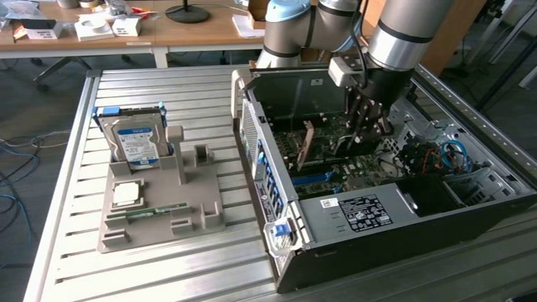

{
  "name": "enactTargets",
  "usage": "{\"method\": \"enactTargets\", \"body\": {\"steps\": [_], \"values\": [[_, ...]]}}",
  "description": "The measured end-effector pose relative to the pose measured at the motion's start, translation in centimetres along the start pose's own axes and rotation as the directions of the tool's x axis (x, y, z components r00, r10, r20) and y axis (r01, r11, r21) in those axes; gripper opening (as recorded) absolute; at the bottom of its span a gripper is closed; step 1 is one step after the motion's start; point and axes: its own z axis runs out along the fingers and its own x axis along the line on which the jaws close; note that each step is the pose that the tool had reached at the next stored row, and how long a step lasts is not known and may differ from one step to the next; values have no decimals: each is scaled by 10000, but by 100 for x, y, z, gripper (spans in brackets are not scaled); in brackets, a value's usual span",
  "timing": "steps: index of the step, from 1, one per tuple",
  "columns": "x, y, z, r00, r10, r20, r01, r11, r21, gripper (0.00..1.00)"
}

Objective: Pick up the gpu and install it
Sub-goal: 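Insert the gpu into the slot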

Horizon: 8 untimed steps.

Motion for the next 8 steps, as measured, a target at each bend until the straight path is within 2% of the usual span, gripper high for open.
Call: {"method": "enactTargets", "body": {"steps": [8], "values": [[7,99,9,10000,0,22,0,10000,10,27]]}}
